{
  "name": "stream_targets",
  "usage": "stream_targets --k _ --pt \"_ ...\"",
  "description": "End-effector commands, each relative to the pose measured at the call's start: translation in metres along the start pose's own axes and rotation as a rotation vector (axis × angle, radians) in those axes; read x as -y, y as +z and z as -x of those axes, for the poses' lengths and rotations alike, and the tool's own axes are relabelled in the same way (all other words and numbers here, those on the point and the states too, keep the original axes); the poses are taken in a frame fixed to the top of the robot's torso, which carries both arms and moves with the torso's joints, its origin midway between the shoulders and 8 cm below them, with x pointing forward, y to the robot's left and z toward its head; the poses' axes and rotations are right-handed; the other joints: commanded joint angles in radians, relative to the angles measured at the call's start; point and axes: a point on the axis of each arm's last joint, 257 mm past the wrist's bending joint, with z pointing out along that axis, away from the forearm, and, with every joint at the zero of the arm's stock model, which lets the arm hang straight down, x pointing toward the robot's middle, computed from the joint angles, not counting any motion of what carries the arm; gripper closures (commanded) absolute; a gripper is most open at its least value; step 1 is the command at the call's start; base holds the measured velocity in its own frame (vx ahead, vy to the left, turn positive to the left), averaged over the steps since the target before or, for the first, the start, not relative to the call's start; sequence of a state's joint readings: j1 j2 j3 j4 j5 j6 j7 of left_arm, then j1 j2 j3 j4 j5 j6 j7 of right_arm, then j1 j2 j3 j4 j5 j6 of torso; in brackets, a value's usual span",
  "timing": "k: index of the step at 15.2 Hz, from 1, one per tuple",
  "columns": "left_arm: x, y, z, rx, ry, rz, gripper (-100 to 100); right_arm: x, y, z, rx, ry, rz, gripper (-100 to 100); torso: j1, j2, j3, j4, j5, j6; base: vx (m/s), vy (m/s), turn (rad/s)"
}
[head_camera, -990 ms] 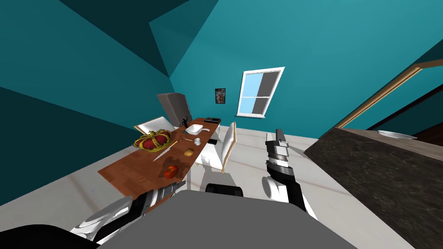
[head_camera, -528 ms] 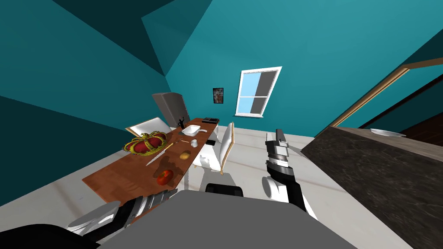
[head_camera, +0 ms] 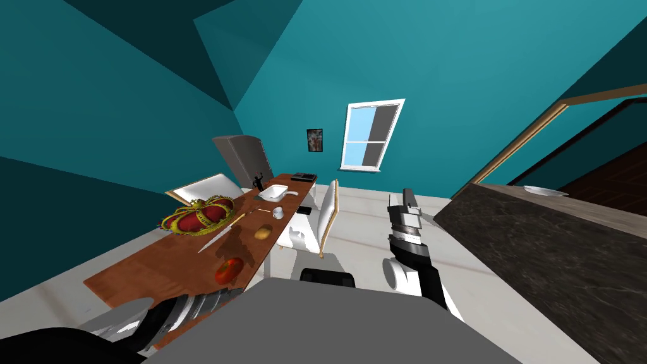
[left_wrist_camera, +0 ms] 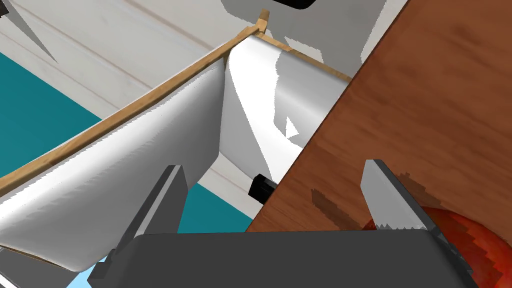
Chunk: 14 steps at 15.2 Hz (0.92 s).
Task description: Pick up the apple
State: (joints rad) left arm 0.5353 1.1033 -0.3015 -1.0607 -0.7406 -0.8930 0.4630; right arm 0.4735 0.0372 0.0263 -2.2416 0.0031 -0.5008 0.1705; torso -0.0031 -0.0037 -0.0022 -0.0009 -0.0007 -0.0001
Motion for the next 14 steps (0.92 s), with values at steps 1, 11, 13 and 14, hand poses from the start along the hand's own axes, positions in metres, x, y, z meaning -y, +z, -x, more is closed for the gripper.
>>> stream_targets --k 1,11,13,14 --pt "-0.009 -0.003 -0.005 -0.008 -0.005 0.016 -100 0.0 0.0 0.0 0.0 0.0 0.0 0 0.0 0.0 0.0 0.0 0.0 0.0 0.029 -0.015 0.008" --pt "-0.084 -0.078 -0.032 -0.15 -0.032 0.22 -100 0.0 0.0 0.0 0.0 0.0 0.0 0 0.0 0.0 0.0 0.0 0.0 0.0 0.063 -0.028 -0.07" --pt "-0.109 -0.112 -0.039 -0.2 -0.046 0.301 -100 0.0 0.0 0.0 0.0 0.0 0.0 0 0.0 -0.002 -0.001 0.0 0.0 0.0 0.104 -0.038 -0.125" --pt "-0.12 -0.128 -0.041 -0.219 -0.053 0.337 -100 0.0 0.0 0.0 0.0 0.0 0.0 0 -0.001 -0.003 -0.002 -0.001 -0.001 0.001 0.142 -0.055 -0.182"
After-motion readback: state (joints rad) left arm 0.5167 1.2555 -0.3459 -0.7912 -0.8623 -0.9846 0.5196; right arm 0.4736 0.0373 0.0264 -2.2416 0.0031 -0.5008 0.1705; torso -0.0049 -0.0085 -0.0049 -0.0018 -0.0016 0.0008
